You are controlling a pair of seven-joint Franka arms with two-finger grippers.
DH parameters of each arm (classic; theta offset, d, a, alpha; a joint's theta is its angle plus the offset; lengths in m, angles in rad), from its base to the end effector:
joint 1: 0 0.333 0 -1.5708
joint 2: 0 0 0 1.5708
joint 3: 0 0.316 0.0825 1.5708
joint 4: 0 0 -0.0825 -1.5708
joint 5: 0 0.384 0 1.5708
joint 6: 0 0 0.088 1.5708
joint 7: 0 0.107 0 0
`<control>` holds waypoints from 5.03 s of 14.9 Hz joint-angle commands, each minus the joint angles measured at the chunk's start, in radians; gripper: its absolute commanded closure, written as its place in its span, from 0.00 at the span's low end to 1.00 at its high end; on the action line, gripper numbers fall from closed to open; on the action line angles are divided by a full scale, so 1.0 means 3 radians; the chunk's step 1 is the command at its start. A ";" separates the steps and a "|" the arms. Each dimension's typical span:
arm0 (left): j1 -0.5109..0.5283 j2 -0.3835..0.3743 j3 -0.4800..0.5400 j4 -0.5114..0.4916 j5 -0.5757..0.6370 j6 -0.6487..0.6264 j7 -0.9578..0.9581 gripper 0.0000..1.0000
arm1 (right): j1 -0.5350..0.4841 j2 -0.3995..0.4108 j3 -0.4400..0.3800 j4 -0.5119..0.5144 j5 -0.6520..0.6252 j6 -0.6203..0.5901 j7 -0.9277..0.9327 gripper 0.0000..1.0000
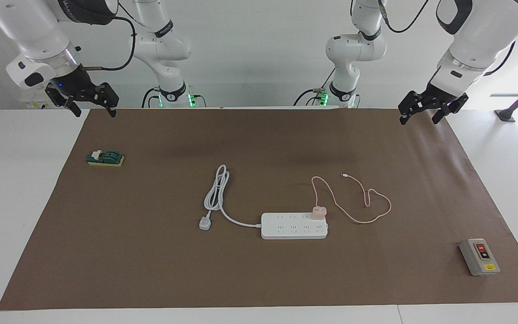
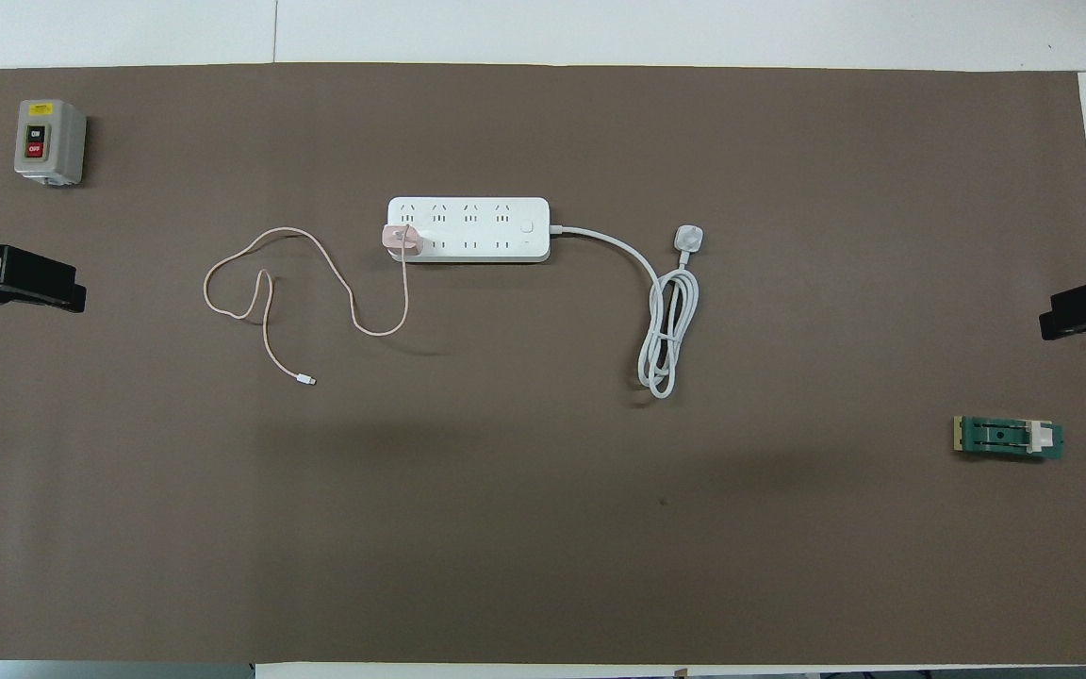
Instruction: Unplug charger and place it aside
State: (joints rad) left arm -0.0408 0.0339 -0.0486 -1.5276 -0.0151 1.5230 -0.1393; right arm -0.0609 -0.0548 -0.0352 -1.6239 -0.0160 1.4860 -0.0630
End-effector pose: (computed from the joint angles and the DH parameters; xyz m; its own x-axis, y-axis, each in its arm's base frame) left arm 0.5578 -0.0512 0.6218 0.9980 0.0492 -0.0404 0.0497 -0.9987 0.0112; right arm 0.5251 -0.0530 0.6223 0.9959 -0.0339 -0.0838 -0.0333 -0.9994 0.0088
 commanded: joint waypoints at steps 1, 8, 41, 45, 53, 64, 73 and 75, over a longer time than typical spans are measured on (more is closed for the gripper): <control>-0.0186 0.0337 0.0008 0.0311 0.0066 0.0153 -0.0730 0.00 | -0.0053 -0.0073 0.0020 -0.0068 0.0023 -0.0019 -0.0005 0.00; -0.0426 0.0720 -0.0007 0.0321 0.0030 0.0701 -0.2821 0.00 | 0.0248 -0.0150 0.0066 -0.0620 0.0216 0.0588 0.1117 0.00; -0.1137 0.1902 0.0008 0.0316 0.0408 0.1678 -0.5810 0.01 | 0.1461 0.3547 0.0061 0.2089 0.2774 0.1919 0.5129 0.00; -0.1142 0.1902 -0.0002 0.0321 0.0403 0.1688 -0.5810 0.02 | 0.1481 0.3547 0.0066 0.2064 0.2677 0.1975 0.5119 0.00; -0.1214 0.1902 -0.0007 0.0321 0.0413 0.1734 -0.5789 0.74 | 0.1568 0.3532 0.0061 0.1987 0.2625 0.2129 0.5114 0.22; -0.1209 0.1892 0.0014 0.0311 0.0470 0.1811 -0.5805 1.00 | 0.1568 0.3527 0.0061 0.1987 0.2641 0.2134 0.5114 0.22; -0.1183 0.1785 0.0039 0.0316 0.0475 0.1714 -0.5784 1.00 | 0.1568 0.3522 0.0061 0.1961 0.2671 0.2195 0.5119 0.22; -0.1188 0.1682 0.0054 0.0321 0.0475 0.1541 -0.5774 1.00 | 0.1568 0.3522 0.0066 0.1961 0.2676 0.2195 0.5119 0.22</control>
State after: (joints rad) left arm -0.4003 0.5898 -0.0581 -1.4461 0.1035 2.0449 -1.8892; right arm 0.4048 0.9837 -0.0133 -1.0458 0.7911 2.1055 1.4885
